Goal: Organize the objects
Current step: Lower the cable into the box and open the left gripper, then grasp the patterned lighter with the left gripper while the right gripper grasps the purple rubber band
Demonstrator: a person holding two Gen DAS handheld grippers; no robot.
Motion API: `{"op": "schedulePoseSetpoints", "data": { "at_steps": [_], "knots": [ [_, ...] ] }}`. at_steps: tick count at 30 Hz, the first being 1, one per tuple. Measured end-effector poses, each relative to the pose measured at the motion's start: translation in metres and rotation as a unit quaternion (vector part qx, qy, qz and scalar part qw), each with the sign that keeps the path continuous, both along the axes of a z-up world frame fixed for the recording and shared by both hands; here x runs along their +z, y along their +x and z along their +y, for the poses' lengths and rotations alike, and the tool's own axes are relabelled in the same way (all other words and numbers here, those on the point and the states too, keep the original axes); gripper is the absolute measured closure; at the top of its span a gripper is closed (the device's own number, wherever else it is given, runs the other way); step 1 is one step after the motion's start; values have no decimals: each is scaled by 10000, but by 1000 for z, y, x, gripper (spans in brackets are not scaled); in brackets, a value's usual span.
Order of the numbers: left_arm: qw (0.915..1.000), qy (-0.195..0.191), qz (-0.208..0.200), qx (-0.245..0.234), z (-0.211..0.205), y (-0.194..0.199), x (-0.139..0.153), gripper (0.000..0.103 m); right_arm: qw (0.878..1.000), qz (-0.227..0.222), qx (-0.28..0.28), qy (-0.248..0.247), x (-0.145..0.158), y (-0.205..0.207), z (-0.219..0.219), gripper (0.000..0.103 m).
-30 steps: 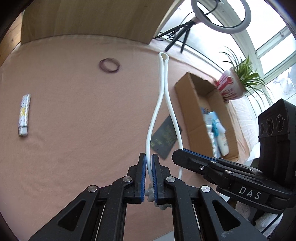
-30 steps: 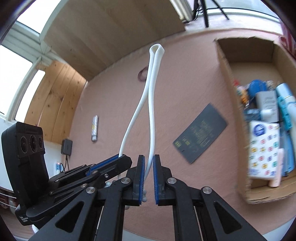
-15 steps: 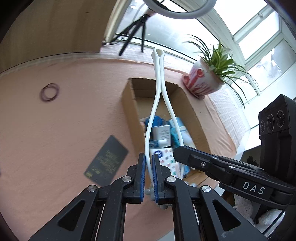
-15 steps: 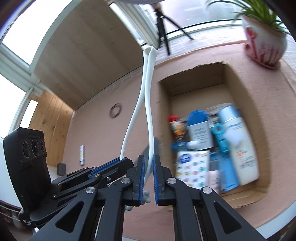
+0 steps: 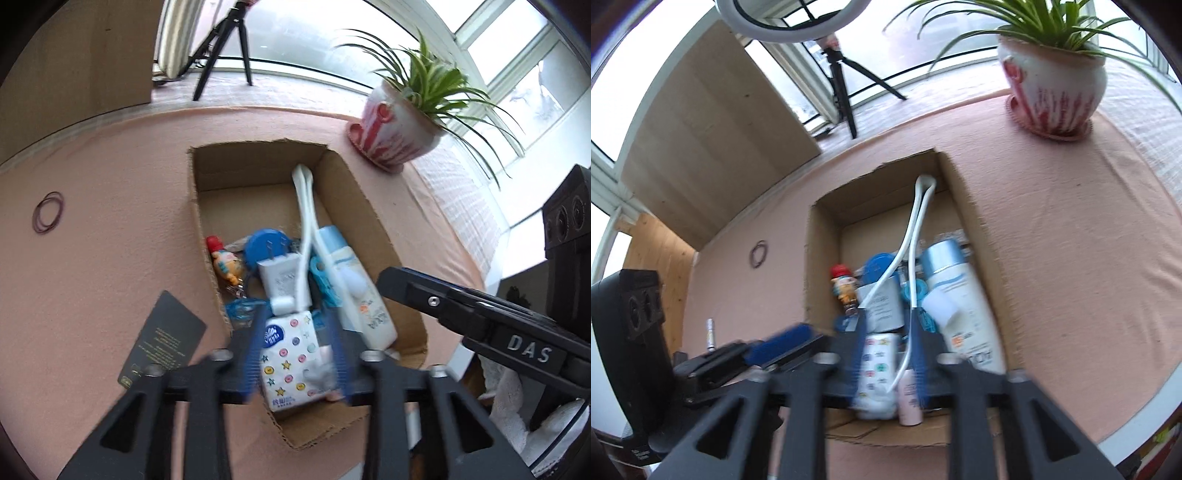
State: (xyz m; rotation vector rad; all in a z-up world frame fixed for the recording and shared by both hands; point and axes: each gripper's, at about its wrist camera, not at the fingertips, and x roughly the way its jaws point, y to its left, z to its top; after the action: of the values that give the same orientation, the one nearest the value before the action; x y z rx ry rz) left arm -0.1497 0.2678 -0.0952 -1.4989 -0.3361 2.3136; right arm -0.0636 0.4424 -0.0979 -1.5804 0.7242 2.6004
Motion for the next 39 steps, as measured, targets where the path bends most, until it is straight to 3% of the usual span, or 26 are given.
{"op": "schedulePoseSetpoints", "data": {
  "at_steps": [8, 14, 23, 39],
  "knots": [
    [9990, -211, 59, 378, -43, 7, 0, 50, 9998, 137, -3, -159, 2, -2, -2, 70],
    [9940, -314, -9, 1044, -110, 19, -4, 47, 9992, 297, 125, -238, 6, -4, -21, 70],
    [9782, -435, -197, 2021, -218, 45, -13, 46, 9975, 400, 545, -197, 11, -20, -69, 65],
    [9514, -764, -567, 2929, -341, 80, -34, 39, 9841, 228, 1751, 165, 7, -112, -181, 62]
  ]
}}
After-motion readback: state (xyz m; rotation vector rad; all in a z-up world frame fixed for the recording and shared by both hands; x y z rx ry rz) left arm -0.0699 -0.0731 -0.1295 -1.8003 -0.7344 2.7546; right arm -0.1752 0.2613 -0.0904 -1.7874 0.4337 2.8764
